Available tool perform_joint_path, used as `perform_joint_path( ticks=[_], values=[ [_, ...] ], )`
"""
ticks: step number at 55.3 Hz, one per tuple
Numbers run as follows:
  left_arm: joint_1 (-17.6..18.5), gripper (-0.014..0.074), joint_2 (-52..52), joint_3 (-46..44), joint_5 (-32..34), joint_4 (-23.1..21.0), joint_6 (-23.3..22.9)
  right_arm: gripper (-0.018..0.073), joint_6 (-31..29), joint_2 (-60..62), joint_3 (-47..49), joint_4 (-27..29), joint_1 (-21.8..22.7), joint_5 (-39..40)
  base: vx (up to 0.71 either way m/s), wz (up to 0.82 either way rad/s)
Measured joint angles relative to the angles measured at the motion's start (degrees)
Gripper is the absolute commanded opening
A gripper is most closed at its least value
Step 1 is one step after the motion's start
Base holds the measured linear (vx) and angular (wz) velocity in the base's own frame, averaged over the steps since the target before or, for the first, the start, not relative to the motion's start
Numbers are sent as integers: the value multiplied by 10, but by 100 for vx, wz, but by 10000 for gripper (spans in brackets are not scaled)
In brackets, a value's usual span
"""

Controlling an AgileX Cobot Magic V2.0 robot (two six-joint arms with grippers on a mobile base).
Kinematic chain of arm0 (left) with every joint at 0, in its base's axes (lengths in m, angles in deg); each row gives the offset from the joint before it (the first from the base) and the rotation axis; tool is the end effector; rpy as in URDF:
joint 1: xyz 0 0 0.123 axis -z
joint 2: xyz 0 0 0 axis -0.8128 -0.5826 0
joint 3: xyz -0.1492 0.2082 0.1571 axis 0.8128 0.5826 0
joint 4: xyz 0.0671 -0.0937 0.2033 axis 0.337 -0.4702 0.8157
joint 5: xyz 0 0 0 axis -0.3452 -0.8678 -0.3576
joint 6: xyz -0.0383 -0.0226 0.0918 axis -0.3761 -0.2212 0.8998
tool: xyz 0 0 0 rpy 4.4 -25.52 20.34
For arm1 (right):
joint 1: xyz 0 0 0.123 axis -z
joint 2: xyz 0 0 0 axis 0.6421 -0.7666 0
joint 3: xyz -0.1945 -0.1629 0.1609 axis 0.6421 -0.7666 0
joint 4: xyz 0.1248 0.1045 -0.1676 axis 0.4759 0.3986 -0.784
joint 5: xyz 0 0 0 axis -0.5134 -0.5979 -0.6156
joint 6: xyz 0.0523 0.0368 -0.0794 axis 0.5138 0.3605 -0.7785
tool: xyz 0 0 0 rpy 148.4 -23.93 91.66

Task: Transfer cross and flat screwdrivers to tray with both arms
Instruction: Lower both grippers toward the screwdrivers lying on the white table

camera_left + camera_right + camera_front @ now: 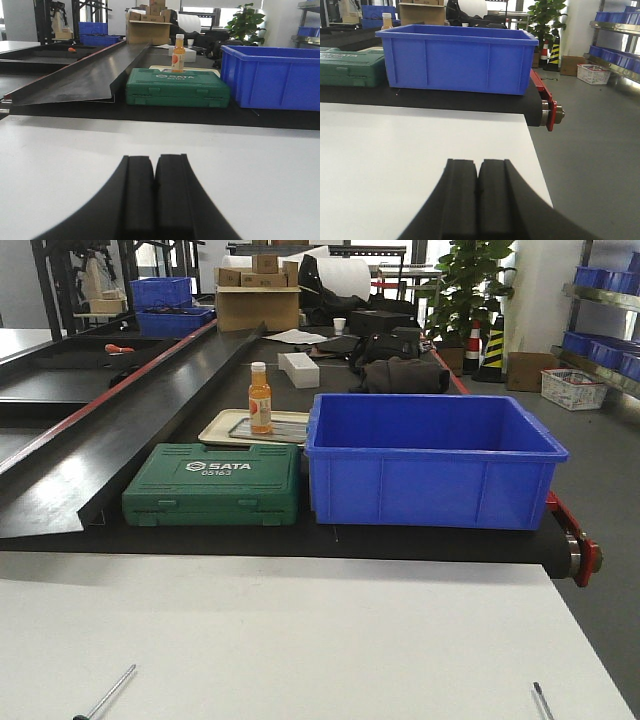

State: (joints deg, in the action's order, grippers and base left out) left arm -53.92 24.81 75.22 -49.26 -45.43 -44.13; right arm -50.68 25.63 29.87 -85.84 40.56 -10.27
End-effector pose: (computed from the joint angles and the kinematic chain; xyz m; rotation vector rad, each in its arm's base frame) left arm 0.0337 -0.0013 0.1982 -0.0607 1.5757 -0.0886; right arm 0.0337 -0.0011 0.1916 -0.0202 1.6283 -0.0463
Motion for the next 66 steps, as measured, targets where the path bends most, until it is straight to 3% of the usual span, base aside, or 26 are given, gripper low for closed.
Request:
perform_joint_path(
  ticks=[51, 59, 66],
  values=[
    [0, -6, 0, 0, 3, 0, 0, -8, 0, 0, 0, 0, 0, 0, 0, 0],
    [0, -6, 0, 0, 52, 0, 0, -8, 2, 0, 0, 0, 0, 12, 0, 0],
    [0, -3, 0, 0, 117, 0, 0, -6, 18, 0, 0, 1, 0, 78, 0, 0]
  ],
)
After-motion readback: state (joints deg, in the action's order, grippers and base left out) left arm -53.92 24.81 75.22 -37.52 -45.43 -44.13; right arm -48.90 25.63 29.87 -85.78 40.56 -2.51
